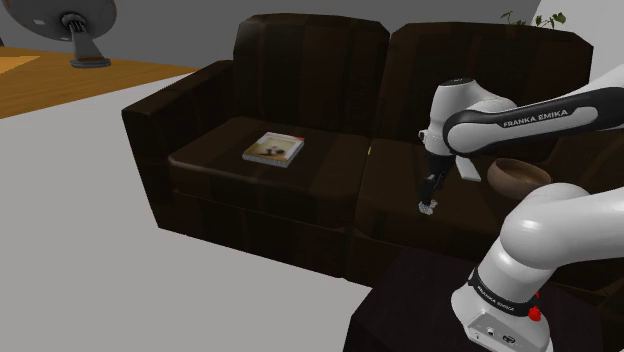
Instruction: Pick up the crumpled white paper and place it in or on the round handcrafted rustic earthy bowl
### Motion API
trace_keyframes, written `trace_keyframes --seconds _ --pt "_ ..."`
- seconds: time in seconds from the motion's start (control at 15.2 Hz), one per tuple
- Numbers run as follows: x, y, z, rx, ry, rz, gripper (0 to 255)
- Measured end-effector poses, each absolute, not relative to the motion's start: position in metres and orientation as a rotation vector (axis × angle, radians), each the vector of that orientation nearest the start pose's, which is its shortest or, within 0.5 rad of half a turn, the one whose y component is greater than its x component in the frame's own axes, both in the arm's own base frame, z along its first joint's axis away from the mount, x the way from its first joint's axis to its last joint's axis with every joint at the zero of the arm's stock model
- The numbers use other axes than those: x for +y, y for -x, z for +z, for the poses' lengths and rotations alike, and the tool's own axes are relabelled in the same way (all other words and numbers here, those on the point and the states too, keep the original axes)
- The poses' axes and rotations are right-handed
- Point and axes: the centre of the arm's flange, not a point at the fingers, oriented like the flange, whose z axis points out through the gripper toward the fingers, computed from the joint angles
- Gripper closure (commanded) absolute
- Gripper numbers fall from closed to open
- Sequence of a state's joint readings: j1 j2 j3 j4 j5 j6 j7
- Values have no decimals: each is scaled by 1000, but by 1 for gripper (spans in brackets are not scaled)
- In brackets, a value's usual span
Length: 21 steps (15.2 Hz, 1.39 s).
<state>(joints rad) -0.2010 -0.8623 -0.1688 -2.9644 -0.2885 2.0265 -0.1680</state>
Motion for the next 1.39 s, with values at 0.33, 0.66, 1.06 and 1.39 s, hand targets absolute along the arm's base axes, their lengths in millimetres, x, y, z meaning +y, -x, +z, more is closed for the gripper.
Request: trace_keyframes --seconds 0.33,0.66,1.06,1.39 --pt "-103 -247 349 1 3243 162 0" --pt "-103 -247 349 1 3243 162 255" --pt "-103 -248 349 1 3243 161 255" --pt "-102 -247 356 1 3243 161 255"
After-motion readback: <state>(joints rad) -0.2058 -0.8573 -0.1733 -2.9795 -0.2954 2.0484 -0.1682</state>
